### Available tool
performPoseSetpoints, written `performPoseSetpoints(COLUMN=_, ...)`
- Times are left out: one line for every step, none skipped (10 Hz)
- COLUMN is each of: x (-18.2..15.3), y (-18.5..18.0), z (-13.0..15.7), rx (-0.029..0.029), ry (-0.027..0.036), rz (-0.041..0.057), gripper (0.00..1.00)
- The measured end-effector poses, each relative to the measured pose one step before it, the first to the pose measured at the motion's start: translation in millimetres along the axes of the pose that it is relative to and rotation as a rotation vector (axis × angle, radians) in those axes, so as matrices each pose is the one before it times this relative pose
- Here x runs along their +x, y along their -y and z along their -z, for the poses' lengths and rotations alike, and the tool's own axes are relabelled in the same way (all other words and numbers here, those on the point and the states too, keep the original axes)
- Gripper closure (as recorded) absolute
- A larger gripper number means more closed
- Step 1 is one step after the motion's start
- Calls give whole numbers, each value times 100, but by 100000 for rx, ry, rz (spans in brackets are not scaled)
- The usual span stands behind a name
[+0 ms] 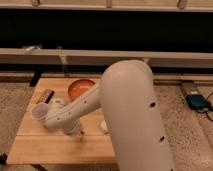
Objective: Drag the pepper across the table
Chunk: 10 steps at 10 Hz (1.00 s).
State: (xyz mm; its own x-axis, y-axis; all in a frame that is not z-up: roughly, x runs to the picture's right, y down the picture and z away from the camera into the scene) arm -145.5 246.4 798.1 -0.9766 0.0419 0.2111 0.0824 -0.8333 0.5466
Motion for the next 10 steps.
performPoseSetpoints(x=6, y=1, z=29, rx=-33, ry=-45, rz=-6, gripper=60)
performPoseSetpoints(x=2, y=-14, z=38, rx=-87, ry=-36, rz=27, gripper=62)
performPoseSetpoints(x=-14, y=3, z=2, rx=6, ry=18, rz=5, gripper=70)
performPoseSetpoints(x=13, y=22, z=9, rx=19, ry=-25, rz=43, gripper=78)
performPoseSetpoints(x=30, y=17, z=11, rx=-16, ry=31, rz=80, gripper=81)
performPoseSetpoints(x=-39, y=-64, z=-16, rx=-17, ry=171, rz=-169, gripper=82)
performPoseSetpoints(x=-124, y=-111, z=-61, rx=47, ry=273, rz=-345, gripper=82)
performPoseSetpoints(x=-141, y=-79, z=-99, rx=190, ry=224, rz=-293, gripper=82)
performPoseSetpoints(x=-208, y=-124, z=-76, rx=113, ry=245, rz=-443, gripper=82)
performPoseSetpoints(x=-226, y=-33, z=-138, rx=378, ry=272, rz=-511, gripper=82)
